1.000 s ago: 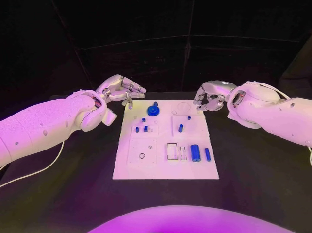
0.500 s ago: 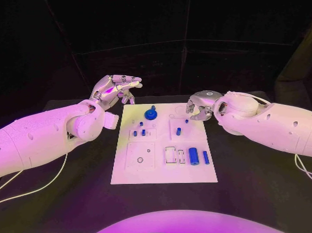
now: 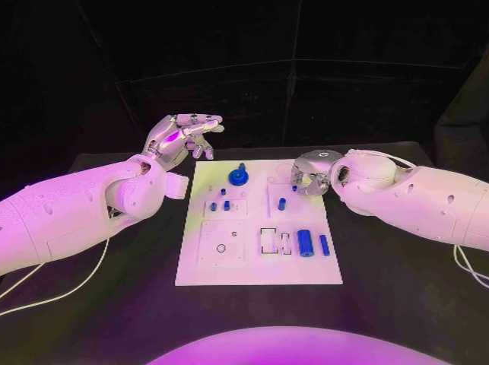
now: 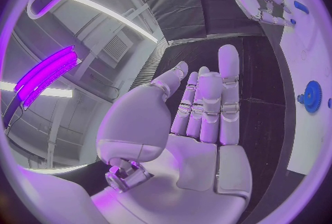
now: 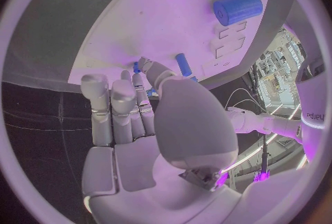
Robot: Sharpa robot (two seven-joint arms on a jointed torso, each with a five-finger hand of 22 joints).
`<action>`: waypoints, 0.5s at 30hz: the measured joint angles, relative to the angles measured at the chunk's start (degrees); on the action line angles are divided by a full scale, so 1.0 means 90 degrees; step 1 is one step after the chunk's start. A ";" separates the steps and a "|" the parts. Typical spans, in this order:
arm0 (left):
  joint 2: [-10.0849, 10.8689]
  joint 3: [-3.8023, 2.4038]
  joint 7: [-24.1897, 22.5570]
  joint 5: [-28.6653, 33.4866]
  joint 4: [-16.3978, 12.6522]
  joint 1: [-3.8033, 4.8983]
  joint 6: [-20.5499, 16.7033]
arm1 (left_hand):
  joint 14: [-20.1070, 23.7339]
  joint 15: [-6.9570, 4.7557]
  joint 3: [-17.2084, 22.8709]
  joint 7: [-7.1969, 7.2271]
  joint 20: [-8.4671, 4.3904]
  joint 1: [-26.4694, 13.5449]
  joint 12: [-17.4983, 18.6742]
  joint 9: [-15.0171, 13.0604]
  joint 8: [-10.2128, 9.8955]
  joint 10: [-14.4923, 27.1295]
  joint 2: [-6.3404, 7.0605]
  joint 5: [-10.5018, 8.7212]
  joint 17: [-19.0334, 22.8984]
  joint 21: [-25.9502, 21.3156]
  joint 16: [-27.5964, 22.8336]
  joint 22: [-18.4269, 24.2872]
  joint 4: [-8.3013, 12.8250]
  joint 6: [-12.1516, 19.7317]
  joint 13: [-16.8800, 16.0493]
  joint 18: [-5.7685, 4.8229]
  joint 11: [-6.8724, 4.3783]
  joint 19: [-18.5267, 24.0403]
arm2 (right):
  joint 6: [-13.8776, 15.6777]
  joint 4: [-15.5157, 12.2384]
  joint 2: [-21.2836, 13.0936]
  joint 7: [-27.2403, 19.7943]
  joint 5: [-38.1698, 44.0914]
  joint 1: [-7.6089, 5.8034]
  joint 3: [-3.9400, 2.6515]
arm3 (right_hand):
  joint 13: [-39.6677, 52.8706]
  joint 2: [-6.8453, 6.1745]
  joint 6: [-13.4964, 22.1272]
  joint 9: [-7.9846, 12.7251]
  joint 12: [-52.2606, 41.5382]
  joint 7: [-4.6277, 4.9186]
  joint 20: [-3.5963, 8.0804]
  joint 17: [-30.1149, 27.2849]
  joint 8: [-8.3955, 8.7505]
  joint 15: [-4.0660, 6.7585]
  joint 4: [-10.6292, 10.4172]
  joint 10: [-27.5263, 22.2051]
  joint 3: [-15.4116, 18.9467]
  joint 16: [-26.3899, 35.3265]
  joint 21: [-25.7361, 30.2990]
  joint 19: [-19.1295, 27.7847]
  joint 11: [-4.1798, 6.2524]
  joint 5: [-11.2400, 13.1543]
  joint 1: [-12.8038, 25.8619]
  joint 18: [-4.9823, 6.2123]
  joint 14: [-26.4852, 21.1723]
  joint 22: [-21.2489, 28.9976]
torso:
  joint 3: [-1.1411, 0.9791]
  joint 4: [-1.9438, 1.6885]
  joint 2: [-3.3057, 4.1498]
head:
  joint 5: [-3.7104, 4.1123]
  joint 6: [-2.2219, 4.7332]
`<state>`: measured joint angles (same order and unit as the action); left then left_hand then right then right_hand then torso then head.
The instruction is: Assemble the parts on the task board
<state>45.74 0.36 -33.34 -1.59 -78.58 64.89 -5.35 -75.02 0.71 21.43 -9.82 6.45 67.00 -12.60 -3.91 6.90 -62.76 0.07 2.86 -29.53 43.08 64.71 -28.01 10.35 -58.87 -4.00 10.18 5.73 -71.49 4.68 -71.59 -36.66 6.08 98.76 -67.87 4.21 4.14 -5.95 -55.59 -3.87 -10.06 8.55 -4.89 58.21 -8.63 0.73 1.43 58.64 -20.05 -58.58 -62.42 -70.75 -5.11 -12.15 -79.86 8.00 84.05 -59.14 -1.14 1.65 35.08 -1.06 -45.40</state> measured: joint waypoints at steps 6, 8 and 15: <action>0.0008 0.0002 0.0000 0.0058 -0.0010 -0.0003 0.0000 | 0.0044 0.0002 0.0000 0.0000 0.0000 0.0000 0.0000 0.0000 0.0000 0.0000 0.0000 0.0000 0.0031 0.0000 -0.0021 0.0006 0.0000 0.0000 0.0000 -0.0001 0.0000 0.0000 | -0.0027 0.0097 0.0079 -0.0026 0.0011 0.0014 -0.0005 | -0.0021 0.0000 0.0000 -0.0002 0.0021 0.0000 0.0022 0.0024 0.0000 0.0000 0.0010 0.0000 -0.0098 -0.0035 -0.0051 -0.0022 0.0000 0.0023 0.0000 0.0000 0.0000 -0.0051 | -0.0003 0.0001 -0.0001 | 0.0001 -0.0025; 0.0008 0.0002 0.0000 0.0072 -0.0009 -0.0003 0.0000 | 0.0044 0.0002 0.0000 0.0000 0.0000 0.0000 0.0000 0.0000 0.0000 0.0000 0.0000 0.0000 0.0032 0.0000 -0.0021 0.0006 0.0000 0.0000 0.0000 -0.0001 0.0000 0.0000 | -0.0032 0.0127 0.0100 -0.0039 0.0012 0.0024 -0.0004 | -0.0028 0.0000 0.0000 0.0000 0.0042 0.0000 0.0022 0.0038 0.0000 0.0000 0.0016 0.0000 -0.0142 -0.0073 -0.0085 -0.0022 0.0000 0.0052 0.0000 0.0000 0.0000 -0.0076 | -0.0003 0.0004 -0.0002 | 0.0001 -0.0031; 0.0009 0.0002 0.0000 0.0094 0.0004 -0.0003 -0.0001 | 0.0044 0.0002 0.0000 0.0000 0.0000 0.0000 0.0000 -0.0001 0.0000 0.0000 0.0000 0.0000 0.0051 0.0000 -0.0021 0.0006 0.0000 0.0000 0.0000 -0.0001 0.0000 0.0000 | -0.0032 0.0196 0.0161 -0.0093 0.0003 0.0037 0.0002 | -0.0043 0.0026 0.0000 0.0000 0.0072 0.0000 -0.0003 0.0095 0.0000 0.0000 0.0035 0.0056 -0.0263 -0.0141 -0.0134 -0.0048 -0.0008 0.0091 -0.0025 0.0000 0.0000 -0.0148 | -0.0002 0.0009 -0.0010 | -0.0025 -0.0040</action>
<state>45.82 0.37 -33.33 -0.74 -78.54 64.86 -5.35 -74.63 0.72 21.44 -9.82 6.45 67.00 -12.60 -3.92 6.90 -62.76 0.07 2.87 -29.07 43.07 64.53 -27.95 10.35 -58.87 -4.00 10.18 5.73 -71.49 4.39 -69.83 -35.22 5.25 98.79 -67.54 4.22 3.75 -5.71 -55.59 -3.87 -9.41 8.55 -4.92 59.06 -8.63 0.73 1.74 59.15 -22.42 -59.85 -63.63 -71.18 -5.18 -11.34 -80.09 8.00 84.05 -60.48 -1.16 1.73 34.99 -1.29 -45.75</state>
